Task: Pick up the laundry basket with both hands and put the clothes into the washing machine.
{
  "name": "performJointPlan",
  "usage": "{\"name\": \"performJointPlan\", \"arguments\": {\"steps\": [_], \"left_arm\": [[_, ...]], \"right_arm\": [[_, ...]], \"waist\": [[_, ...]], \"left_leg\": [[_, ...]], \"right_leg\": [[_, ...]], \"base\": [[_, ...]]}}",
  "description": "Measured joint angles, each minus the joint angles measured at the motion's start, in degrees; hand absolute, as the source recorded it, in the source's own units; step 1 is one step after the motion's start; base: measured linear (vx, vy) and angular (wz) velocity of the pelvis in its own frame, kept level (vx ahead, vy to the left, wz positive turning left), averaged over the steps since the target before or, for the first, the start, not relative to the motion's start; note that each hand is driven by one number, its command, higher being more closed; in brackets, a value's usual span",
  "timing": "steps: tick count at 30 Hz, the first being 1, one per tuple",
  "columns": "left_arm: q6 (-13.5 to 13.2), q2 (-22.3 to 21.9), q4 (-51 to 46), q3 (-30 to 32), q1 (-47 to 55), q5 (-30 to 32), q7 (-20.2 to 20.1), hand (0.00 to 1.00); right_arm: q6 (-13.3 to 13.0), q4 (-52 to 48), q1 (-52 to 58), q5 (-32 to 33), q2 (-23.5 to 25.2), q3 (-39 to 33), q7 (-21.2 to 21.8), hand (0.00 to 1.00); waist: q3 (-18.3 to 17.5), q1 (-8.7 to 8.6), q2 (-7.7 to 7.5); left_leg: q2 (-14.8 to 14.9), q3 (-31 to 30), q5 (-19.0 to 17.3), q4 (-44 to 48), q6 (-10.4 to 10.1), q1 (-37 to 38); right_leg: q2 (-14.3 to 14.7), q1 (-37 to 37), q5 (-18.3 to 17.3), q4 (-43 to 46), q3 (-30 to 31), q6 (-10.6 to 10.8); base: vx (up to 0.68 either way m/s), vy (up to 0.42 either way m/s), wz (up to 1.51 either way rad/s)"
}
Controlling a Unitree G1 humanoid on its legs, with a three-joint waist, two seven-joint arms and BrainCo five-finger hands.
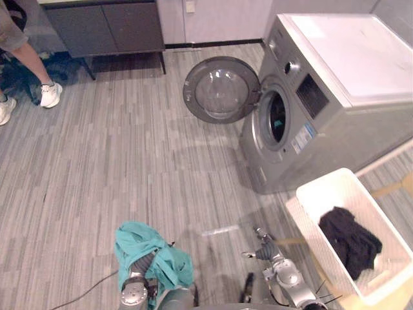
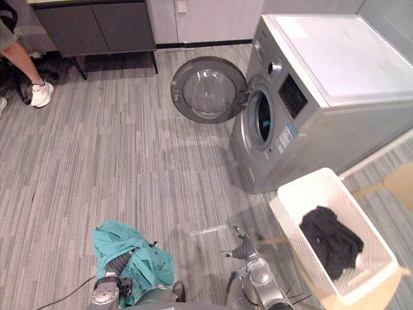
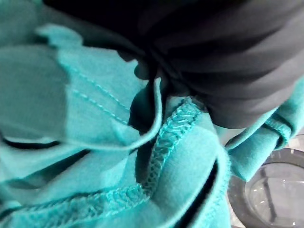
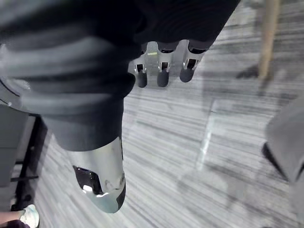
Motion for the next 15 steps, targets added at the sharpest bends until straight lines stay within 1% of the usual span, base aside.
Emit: {"name": "performJointPlan", "arguments": {"steps": [1,2,3,4,5,6,7,8,9,10,11,12,13,14,15], "left_arm": [[-0.11,-0.19,-0.13,-0.07,-0.80,0.00,-0.03,1.00],[-0.26,-0.42,-0.15,-0.15,-1.18,0.09,-0.07,1.00],[-0.36,-0.41,-0.17,-0.19,-1.42,0.10,-0.09,1.00],[-0.33,-0.73,-0.05,-0.50,-1.51,0.19,-0.39,1.00],[-0.49,-1.80,-0.11,-0.52,-1.48,0.31,-1.05,1.00],[-0.49,-1.92,-0.04,-0.63,-1.63,0.38,-1.30,1.00],[-0.44,-2.28,-0.03,-0.64,-1.68,0.57,-1.35,1.00],[-0.36,-2.50,0.03,-0.57,-1.60,0.58,-1.37,1.00],[-0.29,-3.06,0.03,-0.42,-1.23,0.55,-1.40,1.00],[-0.36,-3.34,-0.03,-0.45,-0.25,0.55,-1.55,1.00],[-0.35,-3.36,-0.03,-0.45,-0.06,0.55,-1.77,1.00],[-0.35,-3.37,-0.03,-0.44,-0.01,0.54,-2.24,1.00],[-0.35,-3.45,-0.18,-0.52,-0.04,0.53,-2.45,1.00],[-0.35,-3.53,-0.45,-0.45,-0.12,0.54,-2.46,1.00],[-0.36,-3.62,-0.71,-0.39,-0.08,0.54,-2.46,1.00]], "right_arm": [[0.05,0.00,-0.05,0.06,-0.57,-0.01,-0.10,0.00],[0.23,0.00,0.03,0.06,-0.76,-0.02,-0.25,0.00],[0.30,-0.03,0.10,0.04,-0.80,-0.02,-0.33,0.00],[0.43,0.01,0.56,0.04,-0.78,-0.05,-0.38,0.00],[0.52,-0.16,0.00,0.00,-1.06,-0.17,-0.34,0.00],[0.47,-0.56,-0.34,0.00,-0.78,-0.54,-0.29,0.00],[0.47,-0.60,-0.77,0.00,-0.04,-1.40,-0.29,0.00],[0.47,-0.60,-0.78,0.00,0.21,-1.50,-0.28,0.00],[0.50,-0.63,-0.66,0.01,0.45,-1.31,-0.35,0.00],[0.49,-1.08,-0.56,0.01,0.91,-0.85,-0.44,0.00],[0.48,-1.56,-0.53,0.01,1.22,-0.94,-0.48,0.00],[0.44,-2.49,-0.58,0.03,1.56,-1.24,-0.69,0.00],[0.26,-3.26,-0.66,0.25,1.61,-1.69,-1.45,0.00],[0.29,-3.28,-0.75,0.38,1.58,-2.21,-1.75,0.00],[0.37,-3.20,-0.81,0.39,1.50,-2.35,-1.84,0.00]], "waist": [[0.58,-0.85,0.33],[0.66,-1.82,0.14],[0.76,-2.49,-0.19],[0.94,-2.59,-0.18],[1.00,-2.43,1.95],[1.20,-2.69,2.34],[1.27,-2.84,2.53],[1.37,-2.79,2.69],[1.68,-2.58,3.30],[1.86,-2.10,3.47],[1.88,-1.92,3.41],[2.02,-1.33,3.05],[1.75,-0.60,2.40],[1.82,-0.62,2.25],[1.84,-0.54,2.23]], "left_leg": [[0.17,-1.67,-0.02,-1.10,-0.04,1.80],[-0.02,-3.52,-0.53,-2.65,-1.29,3.62],[0.01,-4.33,-1.37,-3.08,-2.81,4.88],[0.63,-5.78,-3.21,-3.13,-5.65,7.11],[2.77,-5.85,-3.22,-1.36,-6.83,7.43],[3.09,-5.83,-2.84,0.94,-7.57,6.52],[3.64,-5.14,-0.93,8.00,-10.49,3.83],[4.49,-4.44,0.81,12.92,-11.86,2.19],[7.28,-2.17,7.81,25.16,-11.55,-1.66],[10.68,0.81,10.52,36.83,-10.76,-5.37],[12.22,2.60,8.73,41.91,-8.64,-7.24],[13.40,4.88,5.84,47.21,-6.79,-9.79],[13.42,8.54,2.85,48.18,-6.22,-14.00],[13.00,9.84,1.19,46.00,-5.83,-16.40],[12.70,10.30,0.25,43.92,-5.69,-17.76]], "right_leg": [[1.10,-1.76,3.39,-8.85,-0.16,0.25],[1.88,-2.37,9.11,-18.80,0.34,0.34],[2.00,-2.40,12.50,-22.51,0.72,-0.28],[2.06,-2.33,22.37,-21.40,2.30,-4.65],[2.70,-3.87,17.72,-15.52,1.28,-5.46],[2.47,-4.19,15.74,-13.13,0.65,-6.45],[2.67,-3.38,12.10,-10.66,-0.23,-7.23],[3.27,-1.91,10.84,-10.68,-0.69,-7.57],[5.57,3.26,9.47,-13.69,-1.21,-8.19],[8.19,9.13,9.13,-18.17,-0.32,-8.69],[9.19,11.56,9.06,-20.09,0.37,-8.80],[10.26,14.97,8.97,-22.65,1.99,-8.98],[10.73,19.44,9.00,-26.48,4.85,-8.96],[10.70,21.68,9.08,-28.35,6.30,-8.85],[10.67,22.84,9.12,-29.31,7.25,-8.77]], "base": [[0.48,-0.105,0.93],[0.51,-0.123,1.01],[0.69,-0.210,1.00],[0.71,-0.229,0.54],[0.71,-0.241,0.44],[0.58,-0.203,0.26],[0.49,-0.195,0.27],[0.62,-0.269,0.10],[0.61,-0.264,-0.26],[0.58,-0.234,-0.43],[0.54,-0.169,-0.63],[0.61,-0.127,-0.86],[0.60,-0.098,-0.93],[0.49,-0.039,-0.82],[0.37,0.025,-0.75]]}}
